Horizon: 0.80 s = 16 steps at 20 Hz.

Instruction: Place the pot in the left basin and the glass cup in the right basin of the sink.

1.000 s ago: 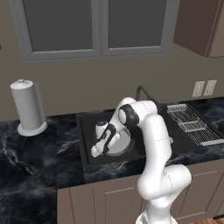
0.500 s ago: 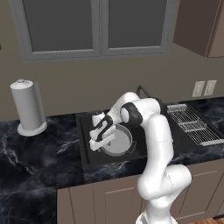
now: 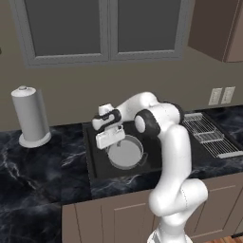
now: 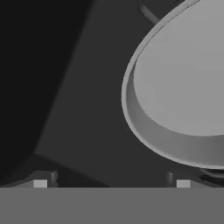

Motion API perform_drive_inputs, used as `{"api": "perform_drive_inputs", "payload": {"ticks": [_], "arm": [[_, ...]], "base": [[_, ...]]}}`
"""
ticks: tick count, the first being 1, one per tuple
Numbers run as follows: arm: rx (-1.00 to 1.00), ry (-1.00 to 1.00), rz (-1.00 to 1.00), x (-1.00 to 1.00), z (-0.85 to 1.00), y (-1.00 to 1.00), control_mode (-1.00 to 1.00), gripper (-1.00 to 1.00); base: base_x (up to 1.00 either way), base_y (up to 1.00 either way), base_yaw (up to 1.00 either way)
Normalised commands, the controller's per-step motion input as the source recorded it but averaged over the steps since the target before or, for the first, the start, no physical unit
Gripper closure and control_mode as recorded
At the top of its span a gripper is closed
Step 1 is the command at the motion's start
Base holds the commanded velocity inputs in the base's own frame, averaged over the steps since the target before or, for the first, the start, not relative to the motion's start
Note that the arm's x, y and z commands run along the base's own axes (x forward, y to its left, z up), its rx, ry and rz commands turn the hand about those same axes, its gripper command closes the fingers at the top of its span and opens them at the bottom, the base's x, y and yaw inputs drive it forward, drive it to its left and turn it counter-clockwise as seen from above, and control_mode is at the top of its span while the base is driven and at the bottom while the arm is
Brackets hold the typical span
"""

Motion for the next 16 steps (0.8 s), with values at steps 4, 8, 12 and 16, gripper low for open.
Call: {"api": "perform_drive_inputs", "payload": {"ticks": [4, 8, 12, 16], "arm": [[0.00, 0.13, 0.00, -0.34, 0.69, 0.00, -1.00, -1.00], [0.00, 0.09, -0.01, -0.48, 0.64, 0.00, -1.00, -1.00], [0.00, 0.01, -0.03, -0.60, 0.56, -0.09, -1.00, -1.00], [0.05, -0.19, -0.03, -0.76, 0.20, -0.23, -1.00, -1.00]], "base": [[0.00, 0.00, 0.00], [0.00, 0.00, 0.00], [0.00, 0.00, 0.00], [0.00, 0.00, 0.00]]}}
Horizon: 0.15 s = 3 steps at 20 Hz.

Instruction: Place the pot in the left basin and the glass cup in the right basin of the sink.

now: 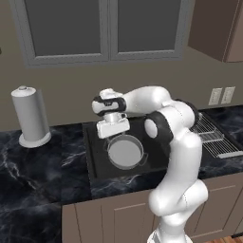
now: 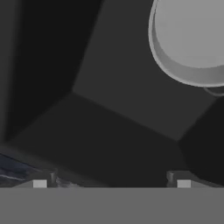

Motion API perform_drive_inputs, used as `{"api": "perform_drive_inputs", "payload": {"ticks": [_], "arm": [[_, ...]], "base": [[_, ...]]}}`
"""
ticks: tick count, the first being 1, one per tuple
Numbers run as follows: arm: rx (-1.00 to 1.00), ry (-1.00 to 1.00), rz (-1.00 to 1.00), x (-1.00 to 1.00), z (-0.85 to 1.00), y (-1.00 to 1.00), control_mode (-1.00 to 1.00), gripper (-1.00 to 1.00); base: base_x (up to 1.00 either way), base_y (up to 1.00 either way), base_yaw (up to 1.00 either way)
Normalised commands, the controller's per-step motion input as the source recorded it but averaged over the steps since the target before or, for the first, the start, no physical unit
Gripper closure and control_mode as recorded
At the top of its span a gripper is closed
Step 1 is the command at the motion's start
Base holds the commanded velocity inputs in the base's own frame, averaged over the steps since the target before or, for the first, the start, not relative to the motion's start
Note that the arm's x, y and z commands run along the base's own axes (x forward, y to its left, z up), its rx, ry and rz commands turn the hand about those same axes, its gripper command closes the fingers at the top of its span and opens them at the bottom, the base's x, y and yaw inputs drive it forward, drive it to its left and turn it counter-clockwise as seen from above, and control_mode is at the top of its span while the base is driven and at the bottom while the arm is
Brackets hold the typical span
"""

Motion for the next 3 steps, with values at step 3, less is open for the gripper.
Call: {"api": "perform_drive_inputs", "payload": {"ticks": [3], "arm": [[0.13, -0.26, 0.00, -0.79, 0.13, -0.29, -1.00, -1.00]], "base": [[0.00, 0.00, 0.00]]}}
